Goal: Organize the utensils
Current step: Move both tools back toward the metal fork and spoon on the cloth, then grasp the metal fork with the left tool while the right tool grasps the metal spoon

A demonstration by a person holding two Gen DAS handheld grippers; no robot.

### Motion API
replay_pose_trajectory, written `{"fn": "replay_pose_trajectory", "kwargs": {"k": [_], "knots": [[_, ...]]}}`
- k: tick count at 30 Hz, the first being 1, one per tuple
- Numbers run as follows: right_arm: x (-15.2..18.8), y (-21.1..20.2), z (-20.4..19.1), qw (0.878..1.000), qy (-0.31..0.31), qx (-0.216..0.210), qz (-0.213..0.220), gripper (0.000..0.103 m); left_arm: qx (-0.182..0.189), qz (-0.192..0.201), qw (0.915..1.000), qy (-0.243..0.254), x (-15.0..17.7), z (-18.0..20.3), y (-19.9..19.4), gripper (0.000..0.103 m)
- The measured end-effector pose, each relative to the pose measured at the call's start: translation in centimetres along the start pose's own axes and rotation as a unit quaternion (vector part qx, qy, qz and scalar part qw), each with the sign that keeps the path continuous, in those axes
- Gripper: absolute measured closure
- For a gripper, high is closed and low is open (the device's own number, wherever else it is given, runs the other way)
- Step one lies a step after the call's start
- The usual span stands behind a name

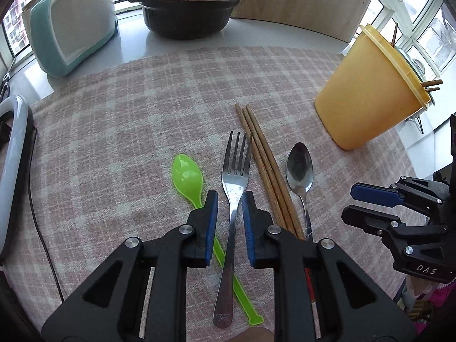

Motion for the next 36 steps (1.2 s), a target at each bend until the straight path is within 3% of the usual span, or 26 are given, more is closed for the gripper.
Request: {"fn": "replay_pose_trajectory", "kwargs": {"k": [1,3,4,7,13,18,36], "knots": [[0.0,0.1,0.0,1.000,0.000,0.001,0.000,0.069,-0.001,0.001,1.0000,0.004,-0.3,0.2,0.2,0.079],[0.0,0.3,0.0,1.000,0.000,0.003,0.002,0.069,-0.003,0.006,0.9998,0.016,-1.2,0.7,0.6,0.059],[0.0,0.4,0.0,1.000,0.001,0.003,0.001,0.069,-0.005,0.008,0.9997,0.024,-1.6,1.0,0.9,0.058],[-0.1,0.6,0.1,1.000,0.005,0.005,0.003,0.069,-0.017,0.012,0.9988,0.043,-2.6,1.5,1.7,0.058],[-0.5,1.1,0.1,1.000,0.004,0.010,0.008,0.069,-0.009,0.010,0.9978,0.065,-3.4,2.0,3.0,0.058],[-1.1,1.7,0.0,1.000,-0.008,0.028,0.007,0.069,-0.001,0.006,0.9974,0.072,-3.4,2.2,3.6,0.080],[-2.8,4.1,-0.7,0.996,-0.060,0.064,-0.006,0.072,0.012,0.020,0.9982,0.054,-2.1,-0.1,1.9,0.081]]}}
Point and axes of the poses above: each gripper's, at about its wrist camera, not at the fingertips, and y roughly the way its jaws point, z to its right, x to its underside, the point moved 3 cm from there along y, roughly the way its jaws point, and after that the axes turned 9 degrees about -y, right-handed, at the moved point
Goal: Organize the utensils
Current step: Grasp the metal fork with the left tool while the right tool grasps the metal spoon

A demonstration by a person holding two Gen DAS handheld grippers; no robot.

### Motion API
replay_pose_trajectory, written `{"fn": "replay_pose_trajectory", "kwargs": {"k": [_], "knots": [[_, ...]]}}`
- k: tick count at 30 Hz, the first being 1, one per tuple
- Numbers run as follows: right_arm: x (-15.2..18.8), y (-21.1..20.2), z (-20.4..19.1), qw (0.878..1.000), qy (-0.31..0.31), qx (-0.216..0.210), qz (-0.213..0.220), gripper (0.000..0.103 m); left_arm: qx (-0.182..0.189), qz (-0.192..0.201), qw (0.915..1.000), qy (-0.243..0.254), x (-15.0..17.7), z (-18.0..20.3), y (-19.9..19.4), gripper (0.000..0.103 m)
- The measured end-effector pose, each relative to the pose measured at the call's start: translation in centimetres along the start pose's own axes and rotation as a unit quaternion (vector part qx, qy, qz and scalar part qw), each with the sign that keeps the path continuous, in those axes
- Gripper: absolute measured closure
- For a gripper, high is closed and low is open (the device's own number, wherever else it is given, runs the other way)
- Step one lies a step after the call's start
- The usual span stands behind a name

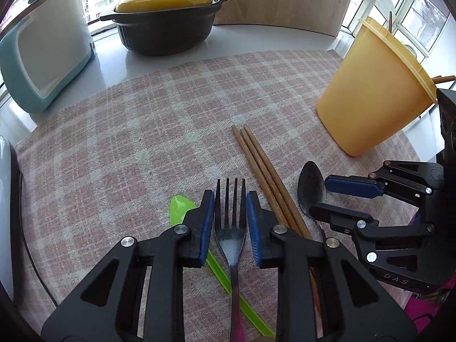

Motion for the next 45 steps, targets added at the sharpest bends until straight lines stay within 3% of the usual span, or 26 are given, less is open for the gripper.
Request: {"fn": "replay_pose_trajectory", "kwargs": {"k": [6,12,13,14,21,25,32,37,40,42,45], "knots": [[-0.4,0.8,-0.3,1.000,-0.024,-0.001,0.002,0.074,0.003,0.003,1.0000,-0.007,0.0,-0.2,-0.3,0.081],[-0.6,0.6,-0.4,0.999,-0.033,-0.021,0.002,0.092,-0.003,0.006,0.9999,-0.008,0.2,-0.4,-0.7,0.081],[-0.6,0.5,-0.6,0.999,-0.036,-0.022,0.002,0.094,-0.005,0.007,0.9999,-0.007,0.2,-0.4,-0.7,0.084],[-0.6,0.5,-0.7,0.999,-0.039,-0.023,0.003,0.096,-0.009,0.009,0.9999,-0.007,0.3,-0.5,-0.8,0.097],[-1.3,0.8,-1.8,0.998,-0.055,-0.028,-0.002,0.095,-0.009,0.012,0.9998,-0.013,0.4,-0.8,-0.9,0.097],[-1.5,1.4,-2.2,0.998,-0.058,-0.028,-0.011,0.083,-0.007,0.012,0.9998,-0.016,0.4,-0.8,-1.0,0.097],[-2.0,0.7,-2.8,0.997,-0.071,-0.025,0.005,0.102,-0.001,0.013,0.9996,-0.024,0.3,-1.1,-1.2,0.101],[-2.3,-0.2,-3.0,0.997,-0.074,-0.022,0.014,0.103,-0.002,0.012,0.9999,-0.004,0.6,-0.7,-1.6,0.101],[-2.4,-0.3,-2.9,0.997,-0.071,-0.016,0.015,0.103,-0.019,-0.002,0.9997,0.012,0.8,-0.3,-0.9,0.093],[-2.2,-0.3,-2.6,0.998,-0.064,-0.013,0.013,0.103,-0.026,-0.003,0.9995,0.017,0.7,0.0,-0.5,0.077],[-2.0,-0.5,-2.2,0.998,-0.057,-0.013,0.013,0.103,-0.030,-0.005,0.9994,0.018,0.4,0.6,0.1,0.060]]}}
Point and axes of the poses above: each gripper's, at about its wrist camera, not at the fingertips, and y roughly the way its jaws point, z to its right, x to its underside, the point moved 3 cm from there along y, roughly the way its jaws point, and after that the axes turned 9 degrees about -y, right-handed, at the moved point
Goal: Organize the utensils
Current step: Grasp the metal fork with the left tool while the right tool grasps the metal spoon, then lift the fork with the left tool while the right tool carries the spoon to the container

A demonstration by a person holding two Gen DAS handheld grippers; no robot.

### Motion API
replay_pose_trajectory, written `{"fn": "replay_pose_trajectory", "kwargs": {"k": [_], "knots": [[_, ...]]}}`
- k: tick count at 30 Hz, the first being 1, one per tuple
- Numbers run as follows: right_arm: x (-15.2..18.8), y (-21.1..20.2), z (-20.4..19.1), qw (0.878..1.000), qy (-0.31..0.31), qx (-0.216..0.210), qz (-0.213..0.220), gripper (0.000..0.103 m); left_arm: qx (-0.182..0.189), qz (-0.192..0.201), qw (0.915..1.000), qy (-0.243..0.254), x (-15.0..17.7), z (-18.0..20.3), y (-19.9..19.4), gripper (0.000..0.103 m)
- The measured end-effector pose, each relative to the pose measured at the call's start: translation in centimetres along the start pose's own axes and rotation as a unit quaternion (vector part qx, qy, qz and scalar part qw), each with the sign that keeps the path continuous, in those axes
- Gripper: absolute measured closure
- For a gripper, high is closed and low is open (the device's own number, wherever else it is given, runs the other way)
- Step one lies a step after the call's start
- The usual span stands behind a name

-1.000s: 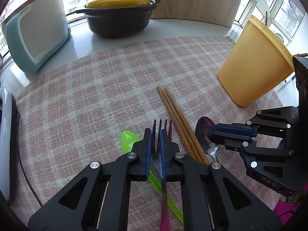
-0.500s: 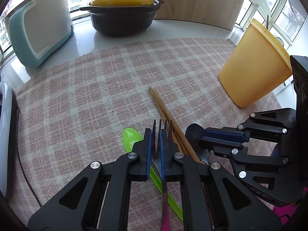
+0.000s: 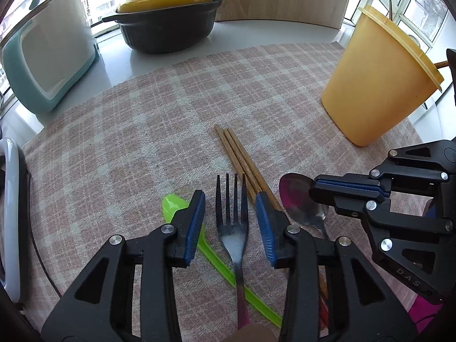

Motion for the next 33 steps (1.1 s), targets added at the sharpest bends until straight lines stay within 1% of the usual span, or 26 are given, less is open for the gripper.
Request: {"fn": "replay_pose_trajectory", "kwargs": {"k": [2,3,4,5,9,12,18,24,29,33], "knots": [[0.2,-0.1,0.2,1.000,0.003,0.001,0.000,0.103,0.005,0.005,0.9999,0.014,-0.1,0.7,0.4,0.060],[0.2,-0.2,0.3,1.000,0.006,0.000,0.001,0.103,0.008,0.008,0.9997,0.020,-0.1,1.0,0.6,0.062],[0.3,-0.3,0.4,1.000,0.008,-0.001,0.002,0.103,0.013,0.011,0.9996,0.021,-0.1,1.1,0.6,0.067],[0.3,-0.4,0.5,1.000,0.011,-0.002,0.002,0.103,0.020,0.011,0.9996,0.018,-0.2,1.2,0.6,0.081],[0.3,-0.7,0.7,1.000,0.017,-0.002,0.009,0.103,0.018,0.014,0.9996,0.014,-0.1,1.2,0.5,0.081],[0.2,-1.3,0.7,1.000,0.021,-0.002,0.017,0.103,0.024,0.020,0.9995,0.008,0.1,1.0,-0.3,0.081],[0.0,-3.3,0.6,0.999,0.022,-0.008,0.041,0.103,0.033,0.059,0.9977,-0.001,0.0,0.6,-3.9,0.081],[0.0,-5.6,0.5,0.998,0.020,-0.008,0.063,0.103,0.045,0.099,0.9940,-0.004,-0.4,0.8,-7.5,0.081],[-0.2,-7.4,0.2,0.997,0.009,0.006,0.082,0.103,0.048,0.123,0.9913,0.007,-0.8,1.4,-9.4,0.081],[-0.3,-8.5,0.1,0.995,0.008,0.010,0.095,0.103,0.047,0.135,0.9896,0.015,-0.9,2.1,-10.3,0.081]]}}
Point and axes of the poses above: each gripper's, at about its wrist camera, not at the fingertips, and y roughly the way its jaws point, z to its right, x to its underside, the point moved 3 cm from there along y, roughly the way its jaws point, and after that the axes turned 9 degrees about -y, right-handed, at the moved point
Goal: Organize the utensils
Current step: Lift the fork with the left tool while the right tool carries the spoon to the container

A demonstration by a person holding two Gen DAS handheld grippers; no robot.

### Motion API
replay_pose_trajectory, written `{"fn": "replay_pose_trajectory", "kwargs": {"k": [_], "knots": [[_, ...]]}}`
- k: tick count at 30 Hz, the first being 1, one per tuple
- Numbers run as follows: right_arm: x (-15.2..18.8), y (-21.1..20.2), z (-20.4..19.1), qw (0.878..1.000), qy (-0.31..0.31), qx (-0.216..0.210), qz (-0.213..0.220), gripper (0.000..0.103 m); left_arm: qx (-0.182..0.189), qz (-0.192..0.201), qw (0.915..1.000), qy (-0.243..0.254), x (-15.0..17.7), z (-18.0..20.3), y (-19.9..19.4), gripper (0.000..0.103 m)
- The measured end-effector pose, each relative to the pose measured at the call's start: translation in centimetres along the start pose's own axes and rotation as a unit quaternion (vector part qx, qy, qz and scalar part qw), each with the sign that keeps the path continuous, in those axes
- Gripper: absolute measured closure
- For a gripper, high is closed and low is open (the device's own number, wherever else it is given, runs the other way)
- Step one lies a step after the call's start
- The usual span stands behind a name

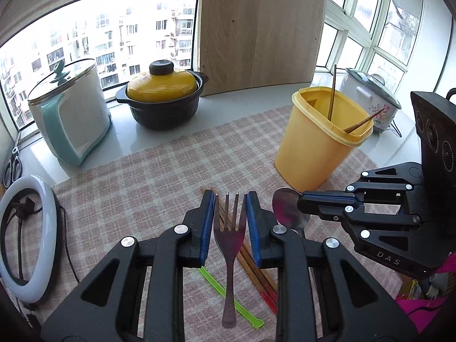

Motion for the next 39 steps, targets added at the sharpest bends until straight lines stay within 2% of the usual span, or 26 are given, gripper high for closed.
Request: {"fn": "replay_pose_trajectory", "kwargs": {"k": [21,30,39], "knots": [[-4.2,-8.3,2.5,0.993,-0.004,0.047,0.111,0.103,0.017,0.061,0.9974,0.033,-4.5,3.2,-4.7,0.082],[-6.1,-12.1,5.6,0.984,0.008,0.084,0.157,0.103,0.044,0.093,0.9937,0.045,-8.0,5.7,-6.6,0.082],[-7.0,-14.6,9.6,0.974,0.025,0.132,0.180,0.103,0.065,0.126,0.9882,0.057,-11.3,8.6,-8.0,0.082]]}}
Point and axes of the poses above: each gripper's, at about its wrist camera, not at the fingertips, and y roughly the way its jaws point, z to its right, x to its underside, the point moved 3 cm from there along y, roughly the way its jaws point, and after that the axes turned 9 degrees about -y, right-handed, at the moved point
